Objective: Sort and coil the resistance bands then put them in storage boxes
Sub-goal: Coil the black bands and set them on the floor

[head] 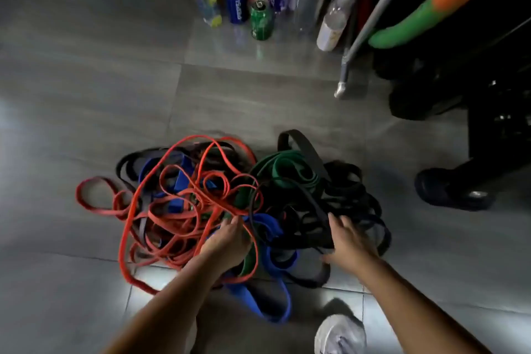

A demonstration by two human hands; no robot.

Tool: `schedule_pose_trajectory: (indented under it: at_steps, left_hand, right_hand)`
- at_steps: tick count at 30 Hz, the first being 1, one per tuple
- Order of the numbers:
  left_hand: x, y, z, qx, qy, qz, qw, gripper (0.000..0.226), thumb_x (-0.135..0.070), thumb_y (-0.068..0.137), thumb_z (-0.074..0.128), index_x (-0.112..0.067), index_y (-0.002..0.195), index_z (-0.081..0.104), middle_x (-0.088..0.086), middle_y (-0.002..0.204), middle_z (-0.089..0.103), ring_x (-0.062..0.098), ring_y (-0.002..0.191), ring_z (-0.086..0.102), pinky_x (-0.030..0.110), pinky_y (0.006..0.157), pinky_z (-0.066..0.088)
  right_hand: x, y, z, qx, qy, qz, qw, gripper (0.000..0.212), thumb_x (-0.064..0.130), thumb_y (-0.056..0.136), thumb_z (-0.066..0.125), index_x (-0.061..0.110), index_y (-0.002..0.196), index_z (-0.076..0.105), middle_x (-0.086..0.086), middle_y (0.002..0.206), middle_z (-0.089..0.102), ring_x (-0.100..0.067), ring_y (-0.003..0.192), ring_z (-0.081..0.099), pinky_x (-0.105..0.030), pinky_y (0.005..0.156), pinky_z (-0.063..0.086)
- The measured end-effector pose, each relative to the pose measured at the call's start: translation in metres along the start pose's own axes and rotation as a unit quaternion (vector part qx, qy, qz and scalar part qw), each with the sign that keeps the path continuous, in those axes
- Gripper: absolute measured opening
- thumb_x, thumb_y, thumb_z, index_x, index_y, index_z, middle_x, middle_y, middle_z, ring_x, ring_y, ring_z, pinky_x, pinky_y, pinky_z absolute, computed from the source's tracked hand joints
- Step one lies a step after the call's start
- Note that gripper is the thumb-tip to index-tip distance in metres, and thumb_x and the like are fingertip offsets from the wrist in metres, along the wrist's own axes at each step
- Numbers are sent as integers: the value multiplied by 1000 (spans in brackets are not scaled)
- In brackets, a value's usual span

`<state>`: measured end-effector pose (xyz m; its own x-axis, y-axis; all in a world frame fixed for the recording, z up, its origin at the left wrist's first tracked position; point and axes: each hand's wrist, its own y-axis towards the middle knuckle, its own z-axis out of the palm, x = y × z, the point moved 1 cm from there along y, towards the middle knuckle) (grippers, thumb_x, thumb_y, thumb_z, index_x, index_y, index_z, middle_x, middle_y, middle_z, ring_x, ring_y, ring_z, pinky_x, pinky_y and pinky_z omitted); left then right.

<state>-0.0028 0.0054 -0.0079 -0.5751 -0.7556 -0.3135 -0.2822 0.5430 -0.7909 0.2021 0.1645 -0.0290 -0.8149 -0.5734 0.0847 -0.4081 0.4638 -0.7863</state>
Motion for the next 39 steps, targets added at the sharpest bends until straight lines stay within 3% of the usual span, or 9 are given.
schedule_pose_trajectory:
  at_steps: [3,8,12,15,19,25,28,34,39]
  left_hand:
    - [1,27,6,-36,17,0,999,74,-39,91,52,-18,150,12,8,152,17,36,135,28,44,103,38]
    - [3,63,50,91,197,51,975,109,-63,77,56,-35,143,-27,3,158,-9,48,141,-2,55,109,20]
    - [20,70,59,7,235,80,969,113,-74,71,50,-39,137,-34,-2,158,1,45,139,9,52,108,23]
    - [29,62,58,-54,195,112,973,114,-74,71,51,-41,131,-40,-8,155,13,38,132,24,48,104,30]
    - [32,50,49,-86,107,109,985,112,-63,77,56,-30,143,-28,-5,156,14,31,130,34,39,102,36]
    - [9,-14,26,-62,92,78,991,87,-46,88,56,-25,151,-1,4,158,-4,35,135,34,40,103,40]
    - [-13,-63,4,-72,109,111,985,87,-43,87,58,-24,151,2,7,158,-1,35,131,41,42,102,40]
    - [-55,-142,-48,-75,186,160,966,101,-47,82,66,-21,150,-3,10,158,3,33,136,34,39,106,37]
    - [-83,-195,-66,-97,203,161,961,99,-54,72,72,-12,147,22,14,149,29,31,134,34,38,108,34]
  right_hand:
    - [-4,35,5,7,-95,-52,994,129,59,64,75,23,148,-15,-9,158,-4,-35,141,18,-45,108,28]
    - [-26,90,29,63,-82,-33,994,148,64,46,81,38,137,-34,-8,157,-14,-41,141,9,-57,105,26]
    - [-28,97,66,-79,-99,-47,991,124,57,66,70,32,143,-23,-14,142,33,-37,122,43,-44,91,42]
    - [-27,91,84,-124,21,-26,992,90,45,79,61,23,145,4,-9,120,61,-30,96,63,-32,69,44]
    - [-28,70,67,-104,142,45,983,64,46,73,62,29,127,32,-2,99,64,-29,89,63,-30,61,44]
    - [-29,-15,7,-108,293,-8,950,81,27,74,68,20,146,32,-3,128,58,-14,98,59,-27,83,48]
    - [-18,-70,-32,-169,299,-59,937,72,20,76,69,20,142,40,0,132,56,-6,85,54,-14,72,37]
    - [9,-172,-104,-262,286,-125,913,44,11,71,69,21,113,59,-7,96,67,-28,87,63,-29,69,51]
    - [29,-241,-153,-320,298,-165,884,63,10,72,70,13,132,50,-3,110,60,-11,74,58,-21,59,41]
